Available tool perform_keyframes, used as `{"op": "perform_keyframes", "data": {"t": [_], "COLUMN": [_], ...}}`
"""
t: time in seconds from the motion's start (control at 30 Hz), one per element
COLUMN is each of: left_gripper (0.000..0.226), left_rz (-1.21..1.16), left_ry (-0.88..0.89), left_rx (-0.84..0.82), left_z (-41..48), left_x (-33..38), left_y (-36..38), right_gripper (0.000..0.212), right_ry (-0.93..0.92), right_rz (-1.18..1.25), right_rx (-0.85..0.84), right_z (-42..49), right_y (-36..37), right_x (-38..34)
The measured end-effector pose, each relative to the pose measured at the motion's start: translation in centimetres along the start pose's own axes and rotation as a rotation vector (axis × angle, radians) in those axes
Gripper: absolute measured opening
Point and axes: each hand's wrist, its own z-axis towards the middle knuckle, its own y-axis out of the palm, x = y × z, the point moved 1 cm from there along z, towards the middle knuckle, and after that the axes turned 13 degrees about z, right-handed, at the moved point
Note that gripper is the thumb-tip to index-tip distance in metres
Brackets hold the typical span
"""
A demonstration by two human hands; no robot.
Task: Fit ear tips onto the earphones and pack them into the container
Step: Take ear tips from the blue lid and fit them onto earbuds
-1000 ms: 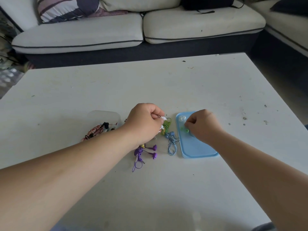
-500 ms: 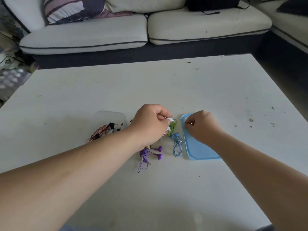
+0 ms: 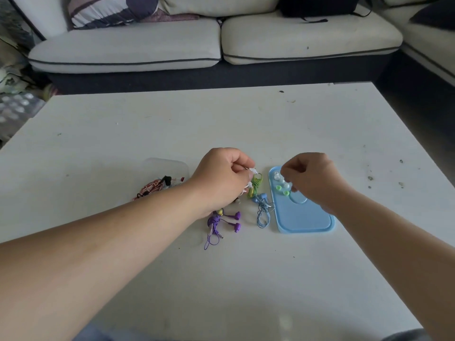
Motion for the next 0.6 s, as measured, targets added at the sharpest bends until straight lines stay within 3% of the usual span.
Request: {"op": "perform_keyframes", "data": {"t": [0.23, 0.6], "left_gripper": [0.013, 0.011], "left_rz": [-0.108, -0.205], "left_ry": [0.041, 0.162], "left_rx": [-0.009, 0.005], "left_z": [-0.6, -2.3], "left_x": [1.1, 3.6], "left_y": [-0.3, -2.1], "right_gripper": [0.016, 0.019], "right_ry": [0.065, 0.07], "right_rz": [0.452, 0.919], "right_rx": [0.008, -0.011], "right_z": [-2.9, -8.6], "right_y": [-2.1, -1.6], "right_x": [-2.5, -6.3]}}
